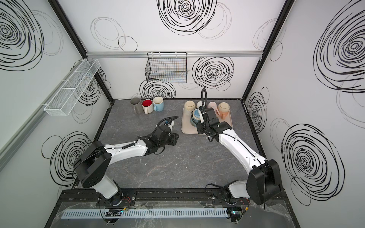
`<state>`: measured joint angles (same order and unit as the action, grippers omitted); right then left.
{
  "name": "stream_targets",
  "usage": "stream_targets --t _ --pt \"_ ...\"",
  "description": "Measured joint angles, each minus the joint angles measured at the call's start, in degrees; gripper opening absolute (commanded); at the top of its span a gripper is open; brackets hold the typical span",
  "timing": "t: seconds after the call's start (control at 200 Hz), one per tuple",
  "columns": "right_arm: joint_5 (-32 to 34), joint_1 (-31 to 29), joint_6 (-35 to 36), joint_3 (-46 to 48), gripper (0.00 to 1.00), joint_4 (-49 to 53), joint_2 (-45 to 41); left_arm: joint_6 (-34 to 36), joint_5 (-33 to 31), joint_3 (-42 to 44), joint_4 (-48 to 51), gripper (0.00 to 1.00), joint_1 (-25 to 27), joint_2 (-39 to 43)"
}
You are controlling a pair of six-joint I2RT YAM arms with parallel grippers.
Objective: Turn the mug right side up
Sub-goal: 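Lift the butterfly mug off the tray toward the left gripper while the left gripper approaches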
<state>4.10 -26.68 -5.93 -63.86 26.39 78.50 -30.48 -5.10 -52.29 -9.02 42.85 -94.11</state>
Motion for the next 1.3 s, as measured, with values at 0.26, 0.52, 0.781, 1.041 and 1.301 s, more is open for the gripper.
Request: stream_targets --t 0.26,0.52,0.781,1.041,1.301 --pt "-4.26 -0.70 -2.03 -2.58 0.00 -5.42 6.23 -0.26 -0.17 1.53 -0.09 0.44 -0.24 2.34" --pt "-10.58 -0.11 -8.41 -1.49 0.00 -11.78 8.52 -5.16 2.86 9.40 -6.73 0.50 -4.31 6.16" --pt "-17.68 3.17 -16.06 3.52 0.00 -21.40 7.74 -11.34 9.27 16.41 -20.13 0.58 -8.41 10.03" --pt "-26.58 5.92 -23.82 6.12 0.00 -30.56 4.46 -13.38 14.23 18.56 -27.56 0.66 -13.03 18.67" --pt "-37.09 5.51 -30.62 5.97 0.00 -43.52 2.47 -13.49 19.89 18.53 -31.52 0.74 -18.38 26.29"
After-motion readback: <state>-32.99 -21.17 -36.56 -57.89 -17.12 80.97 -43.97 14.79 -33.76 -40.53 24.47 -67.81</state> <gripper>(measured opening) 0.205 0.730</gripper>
